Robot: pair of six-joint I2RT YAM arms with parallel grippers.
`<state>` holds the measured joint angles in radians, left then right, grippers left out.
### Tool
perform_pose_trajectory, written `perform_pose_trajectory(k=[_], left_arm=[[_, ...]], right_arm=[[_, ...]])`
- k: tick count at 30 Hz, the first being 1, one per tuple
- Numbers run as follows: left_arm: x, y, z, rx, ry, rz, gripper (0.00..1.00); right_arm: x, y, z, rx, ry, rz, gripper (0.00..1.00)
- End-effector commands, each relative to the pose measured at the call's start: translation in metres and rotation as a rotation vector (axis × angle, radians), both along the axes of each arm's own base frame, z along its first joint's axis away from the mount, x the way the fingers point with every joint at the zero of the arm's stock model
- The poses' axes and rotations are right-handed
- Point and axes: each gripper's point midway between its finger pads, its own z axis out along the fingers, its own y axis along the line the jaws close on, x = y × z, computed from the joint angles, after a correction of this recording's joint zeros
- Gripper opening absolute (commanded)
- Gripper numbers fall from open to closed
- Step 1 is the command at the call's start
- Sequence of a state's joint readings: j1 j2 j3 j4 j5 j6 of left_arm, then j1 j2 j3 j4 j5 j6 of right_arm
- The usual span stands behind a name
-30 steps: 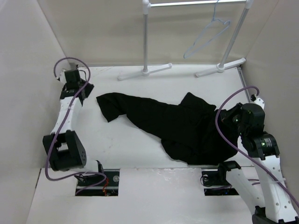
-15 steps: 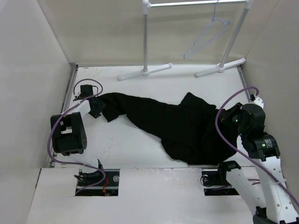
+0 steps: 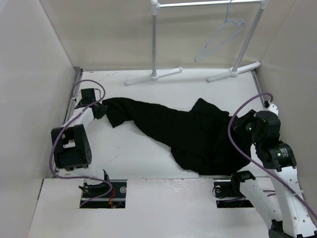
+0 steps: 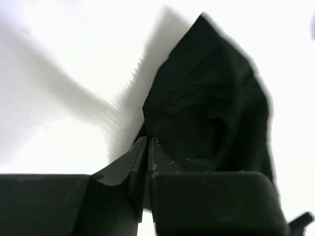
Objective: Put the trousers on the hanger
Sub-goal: Flatten out the trousers at the center of the board.
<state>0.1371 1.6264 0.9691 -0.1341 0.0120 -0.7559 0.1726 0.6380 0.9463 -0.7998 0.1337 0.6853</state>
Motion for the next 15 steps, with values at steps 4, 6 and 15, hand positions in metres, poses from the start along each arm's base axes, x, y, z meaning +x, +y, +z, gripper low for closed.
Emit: perform_pose_trajectory(k=[4, 6, 15], left_arm=[[-0.010, 0.043, 0.151, 0.157, -0.332, 0.175, 0.00], [-0.019, 0.049, 0.194, 0.175, -0.411, 0.203, 0.00], [-0.077, 0.067, 0.344, 0.190, -0.748, 0.335, 0.01]], right_arm=[[0.003, 0.002, 0.026, 0.001, -0.090, 0.015, 0.05], [0.001, 0.000, 0.036, -0.002, -0.113, 0.011, 0.04], [-0.041, -0.008, 0.160, 0.018, -0.375, 0.018, 0.03]])
